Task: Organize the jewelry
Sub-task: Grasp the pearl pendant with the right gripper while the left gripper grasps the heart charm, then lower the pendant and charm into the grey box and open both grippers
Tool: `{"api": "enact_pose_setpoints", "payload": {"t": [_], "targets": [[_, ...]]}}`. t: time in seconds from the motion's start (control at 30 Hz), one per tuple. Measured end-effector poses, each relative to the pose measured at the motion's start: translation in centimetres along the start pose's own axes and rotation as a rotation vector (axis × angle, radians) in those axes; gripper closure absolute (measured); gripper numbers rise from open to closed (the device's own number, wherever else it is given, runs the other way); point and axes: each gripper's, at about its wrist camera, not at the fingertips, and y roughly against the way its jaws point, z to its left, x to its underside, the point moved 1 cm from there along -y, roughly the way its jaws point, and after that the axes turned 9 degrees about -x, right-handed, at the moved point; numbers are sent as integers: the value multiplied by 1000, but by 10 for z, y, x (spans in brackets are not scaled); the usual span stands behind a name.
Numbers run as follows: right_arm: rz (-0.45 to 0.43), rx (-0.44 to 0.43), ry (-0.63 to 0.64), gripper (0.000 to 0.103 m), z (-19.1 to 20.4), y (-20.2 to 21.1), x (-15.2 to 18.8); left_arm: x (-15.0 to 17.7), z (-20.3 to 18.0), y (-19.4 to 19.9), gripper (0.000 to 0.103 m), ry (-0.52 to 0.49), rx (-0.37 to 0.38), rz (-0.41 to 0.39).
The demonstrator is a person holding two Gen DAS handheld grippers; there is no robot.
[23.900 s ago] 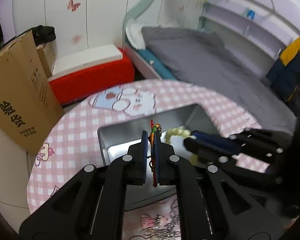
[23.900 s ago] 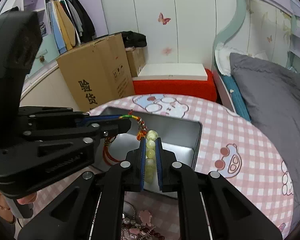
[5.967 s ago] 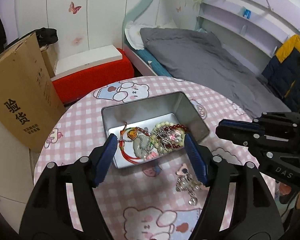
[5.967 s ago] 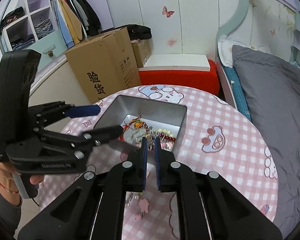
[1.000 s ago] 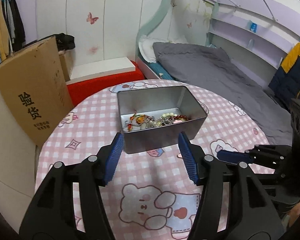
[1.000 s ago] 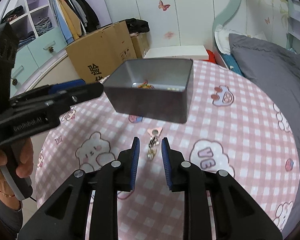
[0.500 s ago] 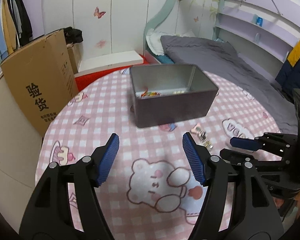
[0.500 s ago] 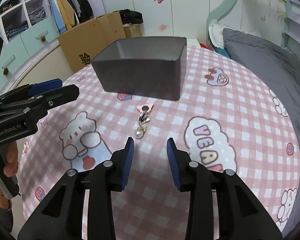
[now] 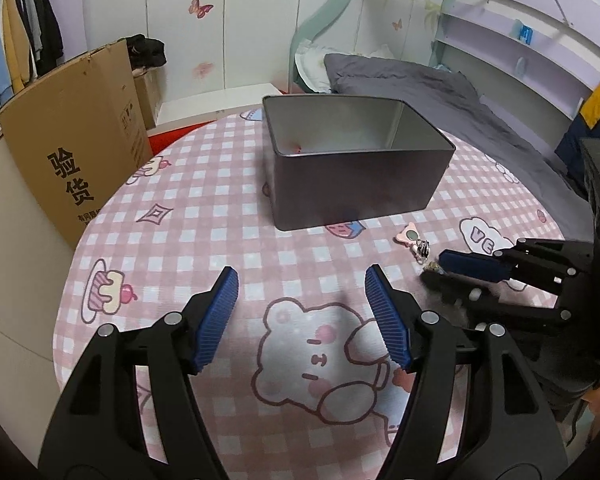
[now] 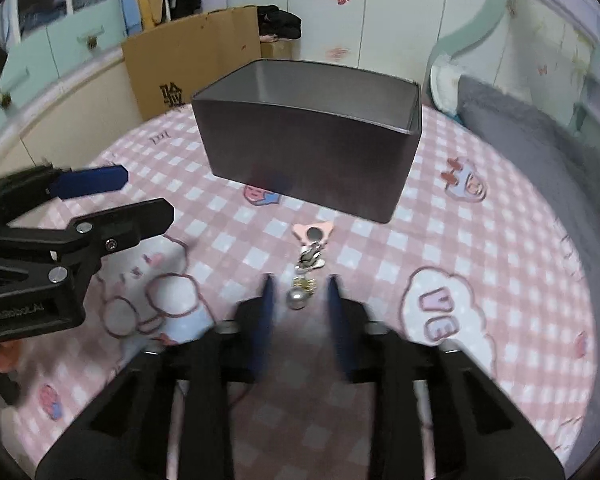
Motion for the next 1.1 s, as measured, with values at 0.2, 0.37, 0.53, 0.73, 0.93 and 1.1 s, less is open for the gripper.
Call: {"api": "enact_pose_setpoints", "payload": {"t": [0.2, 0.37, 0.53, 0.73, 0.93, 1.1], "targets": [[5, 19, 1, 94, -18, 12, 12, -2, -15, -5, 37, -20, 32, 11], [-18, 12, -67, 94, -45, 24, 22, -6, -48, -12, 37, -81, 53, 17], [-33, -5, -101, 94, -59, 30, 24, -15, -78, -22, 38, -128, 57, 21], [-44, -42, -132, 94, -70, 36, 28, -19, -95, -42, 63, -181, 53, 63], [-47, -53, -131, 94, -71, 38, 28, -20, -86, -40, 85, -178, 83, 76], [-64, -101, -146, 94, -68, 45, 25, -22, -68, -25, 85, -116, 186, 84]]}}
